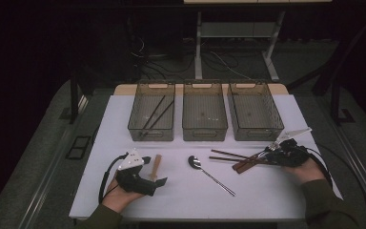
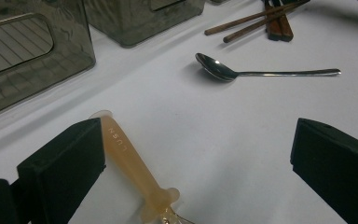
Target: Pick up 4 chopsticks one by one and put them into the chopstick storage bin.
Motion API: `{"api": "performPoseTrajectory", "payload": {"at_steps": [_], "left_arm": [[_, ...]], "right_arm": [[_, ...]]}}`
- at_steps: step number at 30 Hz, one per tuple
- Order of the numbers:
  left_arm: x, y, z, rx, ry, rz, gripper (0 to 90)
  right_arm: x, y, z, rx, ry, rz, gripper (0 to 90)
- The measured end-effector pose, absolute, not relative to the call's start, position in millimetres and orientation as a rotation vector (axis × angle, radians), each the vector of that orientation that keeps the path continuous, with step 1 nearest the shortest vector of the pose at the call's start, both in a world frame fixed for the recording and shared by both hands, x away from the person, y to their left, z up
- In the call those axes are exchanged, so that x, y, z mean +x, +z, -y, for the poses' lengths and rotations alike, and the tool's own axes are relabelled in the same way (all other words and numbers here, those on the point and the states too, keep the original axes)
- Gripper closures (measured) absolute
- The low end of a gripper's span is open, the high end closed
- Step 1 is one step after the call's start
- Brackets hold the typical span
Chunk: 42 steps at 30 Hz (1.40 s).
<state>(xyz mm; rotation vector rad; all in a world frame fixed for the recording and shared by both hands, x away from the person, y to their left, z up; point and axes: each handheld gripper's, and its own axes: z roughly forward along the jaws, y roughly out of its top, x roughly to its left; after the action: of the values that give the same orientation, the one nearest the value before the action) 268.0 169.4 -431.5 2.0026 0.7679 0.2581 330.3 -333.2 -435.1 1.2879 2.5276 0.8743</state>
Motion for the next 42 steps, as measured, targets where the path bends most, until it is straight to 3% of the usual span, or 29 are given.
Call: {"api": "performPoseTrajectory", "payload": {"at_steps": [42], "left_arm": [[267,-431,-167,2.006,0.253,-0.757,1.9]], "right_arm": [[293,-431,320,1.179,0.917,-2.656,88.7]]}}
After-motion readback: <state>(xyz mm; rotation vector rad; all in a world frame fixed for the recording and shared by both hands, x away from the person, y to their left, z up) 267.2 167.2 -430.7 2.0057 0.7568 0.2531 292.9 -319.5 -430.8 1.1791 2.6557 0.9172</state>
